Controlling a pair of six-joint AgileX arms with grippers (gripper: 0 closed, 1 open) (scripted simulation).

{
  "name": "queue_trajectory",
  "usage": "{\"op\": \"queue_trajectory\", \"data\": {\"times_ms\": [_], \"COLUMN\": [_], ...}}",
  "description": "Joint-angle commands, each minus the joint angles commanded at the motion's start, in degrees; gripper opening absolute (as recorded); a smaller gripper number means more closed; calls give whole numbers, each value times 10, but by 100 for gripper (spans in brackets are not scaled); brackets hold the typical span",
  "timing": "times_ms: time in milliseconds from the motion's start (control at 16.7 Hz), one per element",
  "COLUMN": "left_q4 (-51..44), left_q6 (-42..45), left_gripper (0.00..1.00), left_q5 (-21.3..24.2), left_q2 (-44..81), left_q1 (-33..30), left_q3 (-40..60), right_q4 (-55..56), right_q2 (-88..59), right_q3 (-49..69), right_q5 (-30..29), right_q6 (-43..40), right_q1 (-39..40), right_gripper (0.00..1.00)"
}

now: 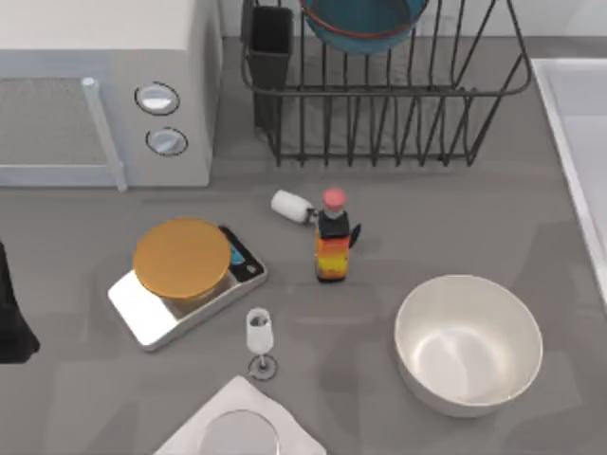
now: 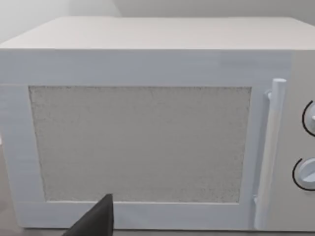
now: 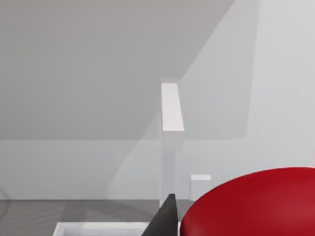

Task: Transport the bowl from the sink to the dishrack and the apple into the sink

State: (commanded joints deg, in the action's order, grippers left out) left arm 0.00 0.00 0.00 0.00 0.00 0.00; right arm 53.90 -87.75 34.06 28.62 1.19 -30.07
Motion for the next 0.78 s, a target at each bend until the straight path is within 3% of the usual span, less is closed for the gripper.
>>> {"op": "queue_trajectory", "data": {"times_ms": [780], "left_q4": [0], "left_q6": [0], "left_gripper": [100], "left_q5": [0], "left_q2": [0], "left_q1": [0], "left_q3": [0], "right_q4": [431], "right_q2": [-371], "right_q3": [-56], "right_q5": [-3], "right_q6": [-3], "right_q1": [-2], "right_gripper": [0]}}
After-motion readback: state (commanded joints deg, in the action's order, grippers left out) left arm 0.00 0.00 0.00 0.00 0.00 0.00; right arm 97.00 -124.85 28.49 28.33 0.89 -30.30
